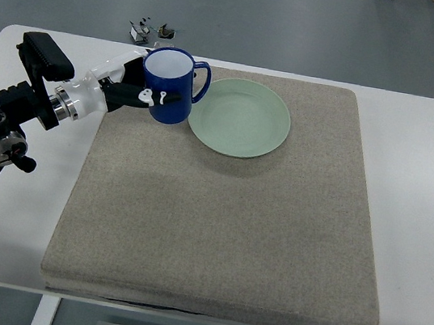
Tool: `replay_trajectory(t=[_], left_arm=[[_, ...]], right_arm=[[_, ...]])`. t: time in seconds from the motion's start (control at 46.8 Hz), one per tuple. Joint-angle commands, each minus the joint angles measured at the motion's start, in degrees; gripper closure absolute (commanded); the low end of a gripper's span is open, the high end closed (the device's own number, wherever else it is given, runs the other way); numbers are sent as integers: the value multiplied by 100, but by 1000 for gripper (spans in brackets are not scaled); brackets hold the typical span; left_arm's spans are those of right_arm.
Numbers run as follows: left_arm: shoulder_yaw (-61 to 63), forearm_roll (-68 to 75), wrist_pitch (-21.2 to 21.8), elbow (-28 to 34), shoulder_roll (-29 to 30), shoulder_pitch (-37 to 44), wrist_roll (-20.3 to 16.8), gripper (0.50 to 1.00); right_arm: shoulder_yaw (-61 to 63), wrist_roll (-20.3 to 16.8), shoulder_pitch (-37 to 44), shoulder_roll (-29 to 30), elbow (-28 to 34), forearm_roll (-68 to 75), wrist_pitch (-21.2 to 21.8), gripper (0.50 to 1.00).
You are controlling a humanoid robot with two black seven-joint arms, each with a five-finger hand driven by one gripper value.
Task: Place cup left of plate with left hand
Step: 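Lift the blue mug and carry it beside the plate, nearer the left arm, then lower the blue mug onto the board beside the plate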
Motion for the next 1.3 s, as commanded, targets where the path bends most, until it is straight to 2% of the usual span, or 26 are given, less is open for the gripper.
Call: replay_trajectory(t=[0.0,0.15,0.321,0.492,0.556,0.578,0.642,0.684,0.749,0.963,1.027,1.112,1.176,1.283], left_arm=[[-128,-14,291,309,15,-97,-13,1000],[-137,-207,581,643,15,-106,-39,1000],[-102,-251,617,1048,-20,-106,-197,1000],[-23,-251,617,1127,-72,-71,-259,984],[21,-242,617,1145,-90,-71,-259,892],[38,-251,617,1153,-90,-71,-259,879],[109,-251,617,1162,-90,-71,-259,874],[153,-251,617,1162,-90,-62,-259,830],[179,-242,617,1171,-99,-62,-259,804],[416,-242,617,1224,-125,-44,-259,797],[416,-242,617,1285,-134,-44,-259,742],[416,-242,608,1294,-134,-44,-259,722],[451,-251,599,1294,-125,-36,-250,650],[469,-251,564,1285,-125,-27,-250,579]], right_arm=[[0,0,0,0,2,0,0,566],[0,0,0,0,2,0,0,566],[0,0,0,0,2,0,0,566],[0,0,0,0,2,0,0,566],[0,0,0,0,2,0,0,566],[0,0,0,0,2,0,0,566],[0,0,0,0,2,0,0,566],[0,0,0,0,2,0,0,566],[0,0,0,0,2,0,0,566],[0,0,0,0,2,0,0,566],[0,0,0,0,2,0,0,566],[0,0,0,0,2,0,0,566],[0,0,0,0,2,0,0,566],[0,0,0,0,2,0,0,566]])
